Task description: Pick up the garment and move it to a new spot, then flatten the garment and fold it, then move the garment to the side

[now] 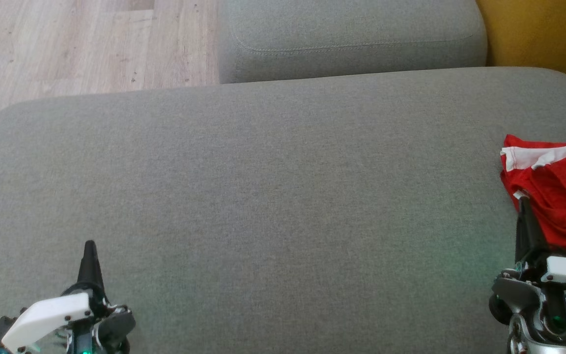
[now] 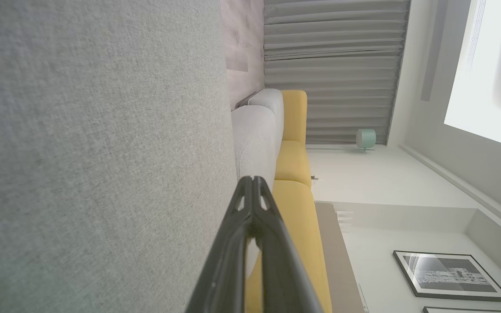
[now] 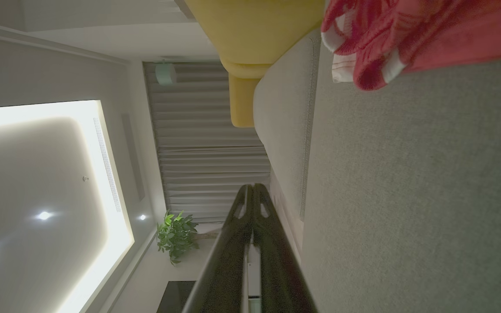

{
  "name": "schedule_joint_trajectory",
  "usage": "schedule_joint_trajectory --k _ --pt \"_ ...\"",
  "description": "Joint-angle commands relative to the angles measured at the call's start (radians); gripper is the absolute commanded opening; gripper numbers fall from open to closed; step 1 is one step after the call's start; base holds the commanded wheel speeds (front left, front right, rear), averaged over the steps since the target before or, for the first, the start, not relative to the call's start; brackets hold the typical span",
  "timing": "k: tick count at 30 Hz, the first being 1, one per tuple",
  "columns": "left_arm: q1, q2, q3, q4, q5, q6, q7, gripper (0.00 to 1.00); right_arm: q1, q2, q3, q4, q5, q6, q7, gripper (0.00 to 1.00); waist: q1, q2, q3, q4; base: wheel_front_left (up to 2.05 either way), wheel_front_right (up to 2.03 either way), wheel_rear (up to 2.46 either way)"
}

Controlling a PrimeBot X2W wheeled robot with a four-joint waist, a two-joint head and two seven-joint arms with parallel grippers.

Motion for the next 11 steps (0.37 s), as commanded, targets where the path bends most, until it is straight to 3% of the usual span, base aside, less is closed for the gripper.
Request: schedule_joint_trajectory --k 1,11 --pt "-0.048 0.005 0.041 -0.037 -0.006 -0.007 0.007 0.00 -0.021 -0.005 0.020 -0.039 0.007 -0.001 0.006 0.00 0.0000 0.0000 0.000 0.000 0.00 0.00 0.00" --pt "-0.048 0.005 0.041 -0.037 -0.006 -0.007 0.007 0.00 -0.021 -0.005 0.020 -0.039 0.007 -0.001 0.006 0.00 0.0000 0.0000 0.000 0.000 0.00 0.00 0.00"
